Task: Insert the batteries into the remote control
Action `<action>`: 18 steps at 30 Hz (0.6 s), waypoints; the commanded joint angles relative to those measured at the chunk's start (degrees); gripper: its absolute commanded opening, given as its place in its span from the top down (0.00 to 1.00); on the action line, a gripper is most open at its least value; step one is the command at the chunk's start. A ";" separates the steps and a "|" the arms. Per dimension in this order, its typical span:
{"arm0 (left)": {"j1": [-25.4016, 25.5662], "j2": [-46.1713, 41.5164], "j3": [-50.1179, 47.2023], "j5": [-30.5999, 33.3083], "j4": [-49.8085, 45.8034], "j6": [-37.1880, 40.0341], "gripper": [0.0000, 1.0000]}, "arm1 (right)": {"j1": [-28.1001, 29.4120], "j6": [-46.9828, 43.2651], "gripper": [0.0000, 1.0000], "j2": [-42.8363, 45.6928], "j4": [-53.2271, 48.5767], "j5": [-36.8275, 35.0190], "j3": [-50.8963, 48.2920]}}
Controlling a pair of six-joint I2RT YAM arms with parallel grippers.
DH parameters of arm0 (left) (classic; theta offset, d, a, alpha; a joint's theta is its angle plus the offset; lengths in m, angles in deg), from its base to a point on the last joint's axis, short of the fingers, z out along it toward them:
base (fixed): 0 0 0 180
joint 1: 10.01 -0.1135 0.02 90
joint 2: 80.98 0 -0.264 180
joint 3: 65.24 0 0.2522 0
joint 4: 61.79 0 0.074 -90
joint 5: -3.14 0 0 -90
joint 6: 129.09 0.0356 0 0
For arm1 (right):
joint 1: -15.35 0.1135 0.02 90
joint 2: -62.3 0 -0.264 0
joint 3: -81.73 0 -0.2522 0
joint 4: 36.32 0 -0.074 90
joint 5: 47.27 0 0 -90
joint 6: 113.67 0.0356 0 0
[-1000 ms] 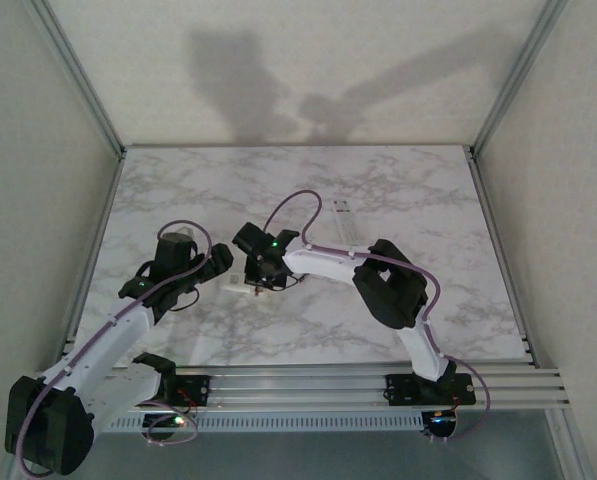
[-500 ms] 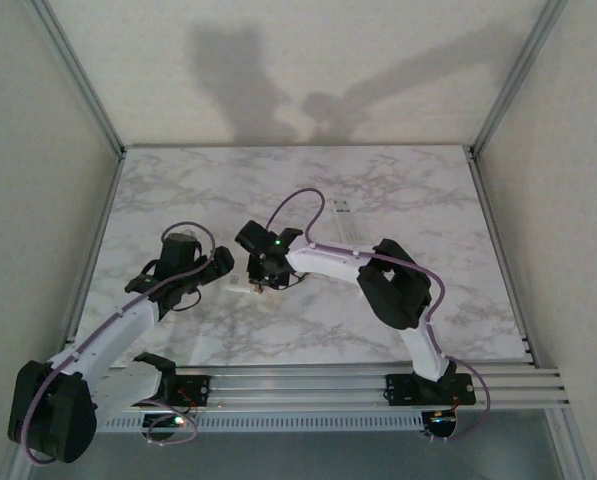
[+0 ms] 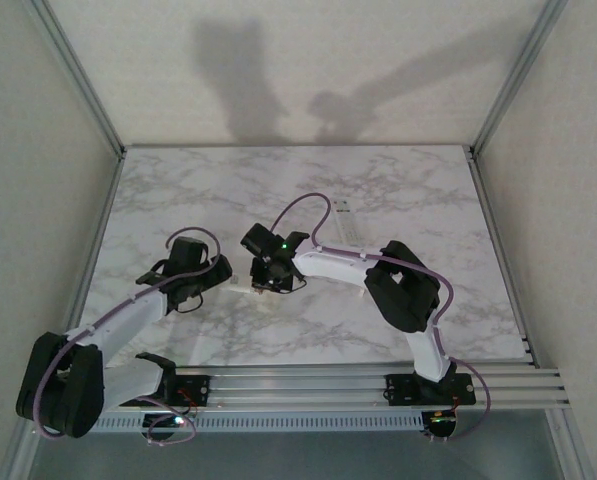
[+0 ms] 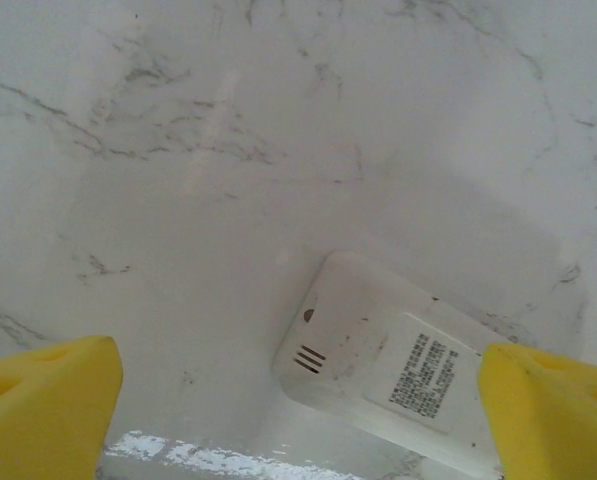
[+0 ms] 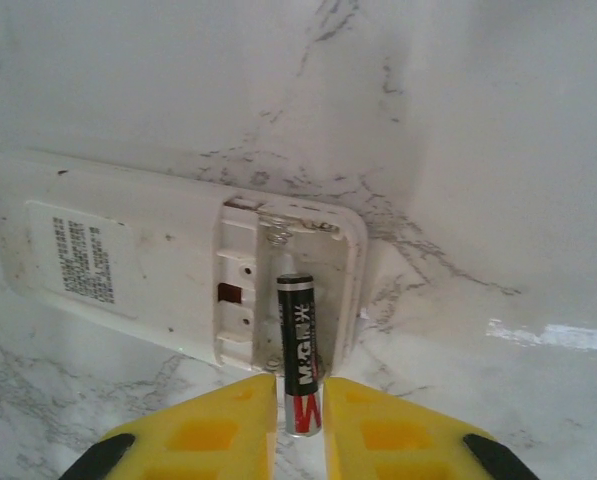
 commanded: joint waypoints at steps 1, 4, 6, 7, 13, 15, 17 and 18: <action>-0.49 1.29 -1.16 -0.43 2.53 -0.96 0.11 | 0.13 0.48 0.81 -1.41 0.88 1.26 0.34; -0.50 2.11 -1.76 -0.71 3.59 -1.36 0.11 | 0.16 0.36 0.83 -2.26 0.35 0.97 1.20; -0.51 2.47 -2.02 -0.59 4.01 -1.50 0.12 | 0.12 0.08 0.84 -2.85 -0.46 0.54 1.83; -0.50 2.63 -2.13 -0.53 4.12 -1.58 0.12 | 0.16 0.03 0.84 -3.11 -0.81 0.38 2.13; -0.46 3.91 -2.88 -1.87 5.77 -2.19 0.16 | 0.16 -0.25 0.85 -3.80 -0.75 -0.06 2.35; -0.50 4.18 -3.26 -2.13 6.44 -2.38 0.18 | 0.16 -0.31 0.86 -4.09 -0.62 -0.23 2.40; -0.49 4.57 -3.36 -2.40 6.78 -2.38 0.18 | 0.15 -0.40 0.87 -4.36 -0.92 -0.80 2.70; -0.50 4.83 -3.35 -2.47 6.80 -2.24 0.18 | 0.16 -0.25 0.87 -4.50 -1.25 -1.22 2.90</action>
